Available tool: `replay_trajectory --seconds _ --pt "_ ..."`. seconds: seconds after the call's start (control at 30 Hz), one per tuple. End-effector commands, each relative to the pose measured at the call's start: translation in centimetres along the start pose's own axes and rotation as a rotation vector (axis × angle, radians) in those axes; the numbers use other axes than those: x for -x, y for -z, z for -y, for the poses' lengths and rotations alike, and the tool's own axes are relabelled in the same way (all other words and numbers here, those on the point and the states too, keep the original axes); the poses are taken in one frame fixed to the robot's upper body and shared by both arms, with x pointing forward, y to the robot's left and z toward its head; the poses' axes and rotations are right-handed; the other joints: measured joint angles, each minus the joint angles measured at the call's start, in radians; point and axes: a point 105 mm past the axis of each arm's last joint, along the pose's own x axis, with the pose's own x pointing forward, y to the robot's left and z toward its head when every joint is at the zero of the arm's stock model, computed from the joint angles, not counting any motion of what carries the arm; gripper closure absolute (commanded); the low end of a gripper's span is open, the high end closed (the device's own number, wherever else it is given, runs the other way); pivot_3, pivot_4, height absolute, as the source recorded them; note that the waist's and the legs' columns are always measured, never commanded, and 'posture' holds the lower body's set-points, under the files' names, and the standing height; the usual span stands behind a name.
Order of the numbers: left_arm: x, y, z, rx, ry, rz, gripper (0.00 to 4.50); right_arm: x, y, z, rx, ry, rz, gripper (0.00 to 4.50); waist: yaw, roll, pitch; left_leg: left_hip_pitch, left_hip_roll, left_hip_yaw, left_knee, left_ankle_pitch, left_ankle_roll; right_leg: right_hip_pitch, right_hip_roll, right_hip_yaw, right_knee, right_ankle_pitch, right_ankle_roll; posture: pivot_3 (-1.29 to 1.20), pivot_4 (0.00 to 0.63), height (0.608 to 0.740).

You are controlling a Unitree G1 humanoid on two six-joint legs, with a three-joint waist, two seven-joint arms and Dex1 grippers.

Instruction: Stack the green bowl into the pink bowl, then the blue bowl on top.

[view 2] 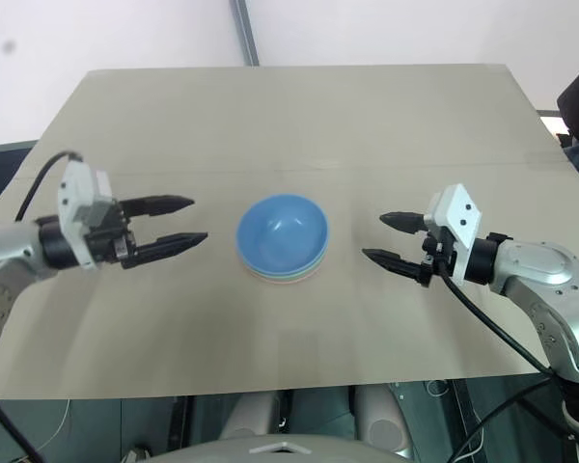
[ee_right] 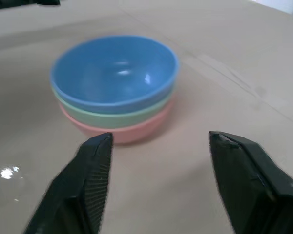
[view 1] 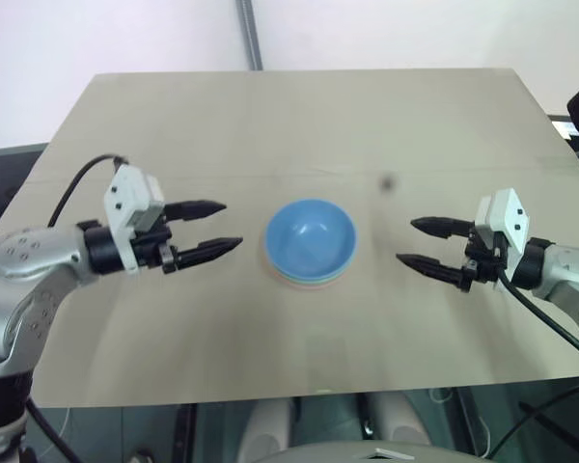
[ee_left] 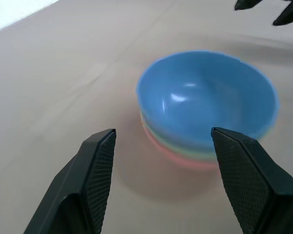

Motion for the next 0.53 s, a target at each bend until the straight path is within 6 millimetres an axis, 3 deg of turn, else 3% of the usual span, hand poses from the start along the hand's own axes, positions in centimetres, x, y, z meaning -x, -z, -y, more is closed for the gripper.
replay_trajectory --seconds 0.03,0.07,0.2,0.53 --pt "1.1 0.1 1.4 0.013 0.0 0.036 0.4 0.7 -0.5 -0.4 0.002 -0.022 0.015 0.0 0.006 0.0 0.0 0.0 0.0 0.0 0.0 0.0 0.0 0.0 0.0 0.0 0.0 0.0 0.0 0.0 0.15 0.74" --pt "1.3 0.4 1.7 0.011 0.0 0.03 0.05 0.8 -0.5 -0.5 0.0 -0.02 0.016 0.0 0.009 -0.001 0.0 0.0 0.0 0.0 0.0 0.0 0.0 0.0 0.0 0.0 0.0 0.0 0.0 0.0 0.15 0.74" --pt "2.7 1.5 0.5 -0.066 -0.158 -0.053 0.05 1.9 -0.2 -0.1 0.069 0.062 -0.024 0.0 0.018 0.0 0.0 -0.001 0.0 -0.001 0.0 0.0 0.0 0.0 0.0 -0.003 0.0 0.0 0.0 0.0 0.15 0.74" --pt "3.6 1.3 0.8 -0.044 -0.084 -0.032 0.05 4.7 0.3 -0.6 0.039 0.117 -0.094 0.0 0.016 -0.001 0.0 -0.001 0.0 0.003 -0.001 0.0 0.0 0.001 0.001 -0.002 -0.003 0.0 0.0 0.0 0.15 0.74"
